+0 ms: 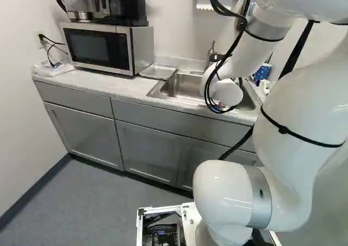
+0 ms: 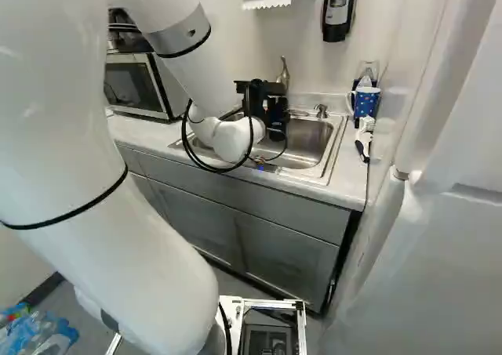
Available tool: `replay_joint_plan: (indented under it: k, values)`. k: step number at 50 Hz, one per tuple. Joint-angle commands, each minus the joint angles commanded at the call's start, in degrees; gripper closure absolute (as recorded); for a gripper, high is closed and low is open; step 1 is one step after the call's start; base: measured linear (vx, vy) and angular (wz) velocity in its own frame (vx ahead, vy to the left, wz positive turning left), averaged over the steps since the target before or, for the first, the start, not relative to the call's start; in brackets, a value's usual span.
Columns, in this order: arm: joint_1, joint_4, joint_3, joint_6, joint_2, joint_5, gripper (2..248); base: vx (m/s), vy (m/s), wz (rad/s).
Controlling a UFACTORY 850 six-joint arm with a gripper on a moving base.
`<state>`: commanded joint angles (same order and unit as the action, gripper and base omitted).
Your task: Rinse the cup and place it in the tray
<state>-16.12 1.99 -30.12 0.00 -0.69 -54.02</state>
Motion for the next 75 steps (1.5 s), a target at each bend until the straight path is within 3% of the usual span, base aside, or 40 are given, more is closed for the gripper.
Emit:
replay_joint_plan:
  k: [75]
  values:
    - [0.0, 0.0, 0.0, 0.0, 0.0, 0.0, 128, 0.0, 0.0, 0.0]
